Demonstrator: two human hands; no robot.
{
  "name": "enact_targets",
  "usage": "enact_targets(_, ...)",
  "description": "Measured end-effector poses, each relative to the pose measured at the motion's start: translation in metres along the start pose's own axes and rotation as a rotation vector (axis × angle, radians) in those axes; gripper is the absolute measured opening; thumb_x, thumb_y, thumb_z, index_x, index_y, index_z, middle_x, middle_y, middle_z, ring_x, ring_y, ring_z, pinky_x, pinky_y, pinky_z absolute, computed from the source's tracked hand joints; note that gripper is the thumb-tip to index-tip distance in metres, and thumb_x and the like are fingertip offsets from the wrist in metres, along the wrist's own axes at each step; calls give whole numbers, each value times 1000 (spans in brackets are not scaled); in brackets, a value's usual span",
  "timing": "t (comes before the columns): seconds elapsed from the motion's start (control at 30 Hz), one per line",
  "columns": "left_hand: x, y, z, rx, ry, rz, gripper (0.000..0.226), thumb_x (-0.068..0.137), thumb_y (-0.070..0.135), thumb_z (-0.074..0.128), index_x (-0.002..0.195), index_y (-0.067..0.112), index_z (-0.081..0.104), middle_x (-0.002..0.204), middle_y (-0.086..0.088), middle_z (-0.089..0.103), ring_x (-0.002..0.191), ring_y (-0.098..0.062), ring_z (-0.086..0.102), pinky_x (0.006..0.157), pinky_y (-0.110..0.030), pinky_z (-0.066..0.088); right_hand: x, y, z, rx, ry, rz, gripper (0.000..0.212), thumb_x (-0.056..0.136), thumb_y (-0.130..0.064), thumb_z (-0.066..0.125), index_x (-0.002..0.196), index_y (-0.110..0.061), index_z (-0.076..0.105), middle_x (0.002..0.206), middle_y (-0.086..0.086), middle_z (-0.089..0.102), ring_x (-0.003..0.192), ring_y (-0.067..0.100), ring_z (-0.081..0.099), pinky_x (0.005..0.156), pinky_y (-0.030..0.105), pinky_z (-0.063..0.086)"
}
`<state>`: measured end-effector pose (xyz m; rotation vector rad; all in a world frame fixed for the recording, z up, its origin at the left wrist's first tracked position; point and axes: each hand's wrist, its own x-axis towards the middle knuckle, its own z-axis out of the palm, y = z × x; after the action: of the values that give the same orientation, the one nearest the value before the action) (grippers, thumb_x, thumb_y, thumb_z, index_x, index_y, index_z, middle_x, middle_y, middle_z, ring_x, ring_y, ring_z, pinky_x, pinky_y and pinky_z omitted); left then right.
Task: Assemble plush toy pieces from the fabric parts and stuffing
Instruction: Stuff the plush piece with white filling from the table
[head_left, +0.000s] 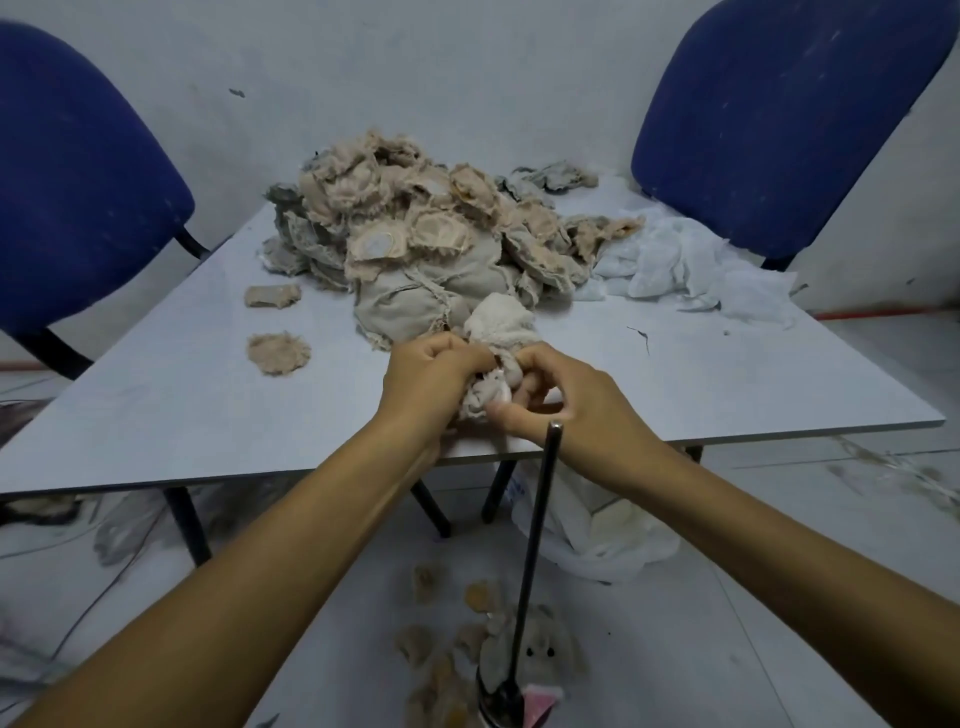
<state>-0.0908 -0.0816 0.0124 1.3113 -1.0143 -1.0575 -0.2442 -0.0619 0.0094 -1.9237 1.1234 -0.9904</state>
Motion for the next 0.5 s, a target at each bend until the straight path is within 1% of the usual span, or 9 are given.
enact_targets(0.07, 2, 1, -2, -92, -65, -60, 32, 74, 4, 69, 47, 19, 60, 54, -5, 57, 56, -21, 55, 56, -28, 46, 2, 0, -2, -100, 13, -48, 25, 81, -33, 78, 93, -21, 60, 75, -8, 62, 73, 11, 60, 73, 35, 53)
enact_targets(0.1, 1, 3, -2, -127, -114, -77, 31, 77, 3, 66, 51, 19, 62, 58, -6, 61, 58, -21, 59, 55, -27, 48, 4, 0, -4, -159, 51, -85, 26, 81, -35, 77, 91, -19, 59, 78, -6, 61, 76, 13, 60, 74, 39, 53)
enact_targets(0.17, -2, 7, -5, -182, -219, -106, 20, 82, 6, 62, 67, 17, 67, 72, -6, 70, 64, -18, 65, 59, -29, 53, 6, 3, -8, -221, 129, -134, 27, 84, -34, 74, 86, -13, 58, 78, -1, 61, 76, 18, 59, 73, 44, 53)
enact_targets(0.2, -3, 7, -7, -193, -274, -105, 15, 84, 6, 62, 72, 15, 68, 77, -6, 71, 66, -17, 67, 60, -28, 55, 5, 6, -9, -222, 158, -145, 28, 85, -35, 73, 84, -11, 58, 76, -1, 61, 74, 18, 59, 71, 44, 53)
enact_targets(0.23, -4, 7, -10, -184, -333, -91, 13, 84, 7, 64, 74, 14, 69, 78, -6, 72, 67, -16, 67, 60, -25, 56, 4, 8, -10, -223, 184, -148, 29, 87, -36, 70, 82, -10, 59, 74, -1, 62, 71, 16, 58, 69, 41, 52)
enact_targets(0.3, -8, 9, -16, -119, -412, -35, 4, 78, 13, 72, 73, 13, 72, 77, -6, 71, 68, -15, 68, 60, -22, 56, 3, 13, -9, -233, 213, -151, 28, 87, -36, 67, 81, -9, 60, 72, -1, 64, 69, 15, 58, 65, 36, 48)
enact_targets(0.33, -10, 9, -19, -84, -426, 4, 5, 74, 17, 74, 75, 12, 73, 77, -7, 71, 70, -16, 69, 62, -22, 56, 2, 15, -8, -237, 221, -152, 27, 88, -34, 67, 81, -9, 60, 71, 0, 64, 69, 16, 58, 64, 35, 47)
enact_targets(0.43, -14, 10, -20, 32, -378, 112, 23, 67, 22, 79, 82, 5, 73, 74, -9, 69, 73, -20, 70, 68, -25, 57, 1, 18, -4, -240, 251, -154, 24, 87, -31, 64, 80, -9, 59, 68, 3, 63, 66, 17, 55, 60, 27, 42)
enact_targets(0.5, -14, 9, -17, 50, -333, 119, 24, 66, 16, 82, 80, 1, 71, 68, -7, 66, 70, -20, 70, 67, -27, 58, 2, 19, -3, -226, 258, -139, 20, 88, -23, 68, 79, -8, 57, 67, 4, 61, 66, 18, 54, 59, 24, 39)
